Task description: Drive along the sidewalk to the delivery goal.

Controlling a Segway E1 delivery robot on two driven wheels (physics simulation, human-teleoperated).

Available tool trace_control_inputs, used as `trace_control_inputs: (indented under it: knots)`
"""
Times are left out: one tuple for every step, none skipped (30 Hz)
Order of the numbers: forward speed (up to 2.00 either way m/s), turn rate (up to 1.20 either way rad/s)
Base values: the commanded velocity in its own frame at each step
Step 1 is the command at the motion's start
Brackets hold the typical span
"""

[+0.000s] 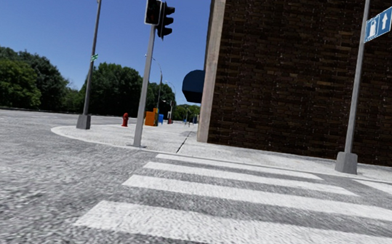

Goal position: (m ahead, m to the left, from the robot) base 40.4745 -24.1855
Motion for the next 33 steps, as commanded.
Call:
trace_control_inputs:
  knots:
    - [1.69,0.0]
    - [1.7,0.0]
    - [1.71,0.0]
    - [1.72,0.0]
    - [1.72,0.0]
    - [1.73,0.0]
    - [1.73,0.0]
    - [1.73,0.0]
    - [1.74,0.0]
    - [1.74,0.0]
    - [1.74,0.0]
    - [1.74,0.0]
    - [1.74,0.0]
    - [1.74,0.0]
    - [1.74,0.0]
    - [1.74,0.0]
    - [1.74,0.0]
    - [1.74,0.0]
    - [1.74,0.0]
    - [1.74,0.0]
    - [1.74,0.0]
    - [1.74,0.0]
    - [1.74,0.0]
    - [1.74,0.0]
    - [1.74,0.0]
    - [1.74,0.0]
    - [1.74,0.0]
    - [1.74,0.0]
    - [1.74,0.0]
    - [1.74,0.0]
    - [1.74,0.0]
    - [1.74,0.0]
    - [1.74,0.0]
